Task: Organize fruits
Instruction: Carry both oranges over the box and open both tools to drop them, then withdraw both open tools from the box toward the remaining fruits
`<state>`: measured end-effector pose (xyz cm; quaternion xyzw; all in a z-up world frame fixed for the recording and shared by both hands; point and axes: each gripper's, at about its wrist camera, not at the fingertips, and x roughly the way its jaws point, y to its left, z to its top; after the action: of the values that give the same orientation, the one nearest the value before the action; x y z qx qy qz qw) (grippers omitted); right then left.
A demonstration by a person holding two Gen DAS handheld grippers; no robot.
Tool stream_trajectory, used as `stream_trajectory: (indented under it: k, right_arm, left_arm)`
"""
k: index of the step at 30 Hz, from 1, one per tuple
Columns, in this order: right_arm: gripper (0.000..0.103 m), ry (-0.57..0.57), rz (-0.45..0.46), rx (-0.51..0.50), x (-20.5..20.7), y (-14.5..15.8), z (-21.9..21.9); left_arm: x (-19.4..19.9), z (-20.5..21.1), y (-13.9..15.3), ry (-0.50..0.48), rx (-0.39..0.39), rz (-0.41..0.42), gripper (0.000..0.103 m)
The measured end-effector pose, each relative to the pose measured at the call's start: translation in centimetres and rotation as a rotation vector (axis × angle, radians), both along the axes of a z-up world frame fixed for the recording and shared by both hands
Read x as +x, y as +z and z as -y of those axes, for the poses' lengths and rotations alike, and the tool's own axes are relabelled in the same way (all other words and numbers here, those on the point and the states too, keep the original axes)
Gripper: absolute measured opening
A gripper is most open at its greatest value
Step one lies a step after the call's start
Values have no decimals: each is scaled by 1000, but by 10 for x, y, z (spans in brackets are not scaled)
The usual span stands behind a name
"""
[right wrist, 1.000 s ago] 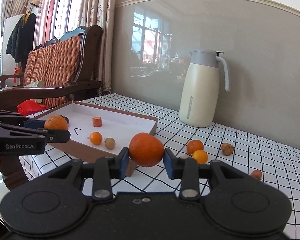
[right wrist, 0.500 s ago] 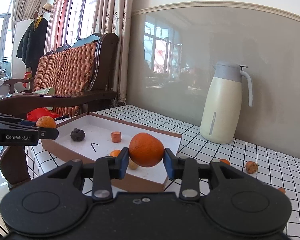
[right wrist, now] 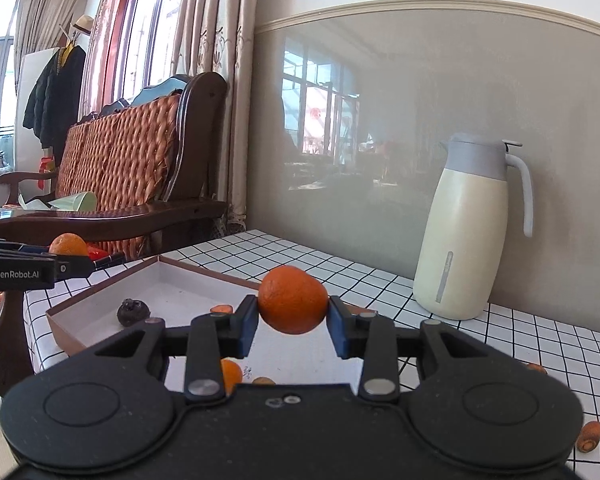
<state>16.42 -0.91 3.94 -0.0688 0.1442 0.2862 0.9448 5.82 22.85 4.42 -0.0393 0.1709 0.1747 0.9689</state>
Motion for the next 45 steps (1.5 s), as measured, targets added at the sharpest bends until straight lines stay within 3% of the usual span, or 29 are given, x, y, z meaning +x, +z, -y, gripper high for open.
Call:
stream_trajectory:
  k: [12, 25, 27, 28, 29, 30, 31, 33, 39, 45]
  right_arm:
    - [29, -25, -42, 2, 46, -4, -17]
    - [29, -11, -124, -23, 82, -11, -24]
    - [35, 2, -123, -24, 86, -10, -24]
    - [41, 3, -119, -44, 88, -10, -26]
    - [66, -17, -101, -59, 89, -10, -27]
    - [87, -46, -69, -44, 87, -10, -24]
    - [89, -58, -50, -16, 85, -9, -20]
    - [88, -73, -55, -15, 86, -9, -17]
    - [96, -90, -51, -2, 85, -10, -13]
    - [97, -83, -64, 8, 84, -9, -13]
  left_arm:
    - [57, -16, -4, 1, -23, -30, 39]
    - [99, -16, -14, 0, 8, -86, 39]
    - [103, -15, -16, -3, 21, -91, 39]
    - [105, -14, -16, 3, 31, -99, 44]
    - [103, -13, -17, 21, 40, -90, 75]
    - [100, -11, -16, 45, 53, -65, 93]
    - [95, -9, -15, 65, 76, -29, 103]
    - [91, -7, -13, 75, 105, -8, 103]
    - [88, -8, -13, 50, 83, -19, 103]
    - [85, -11, -12, 54, 71, -13, 103]
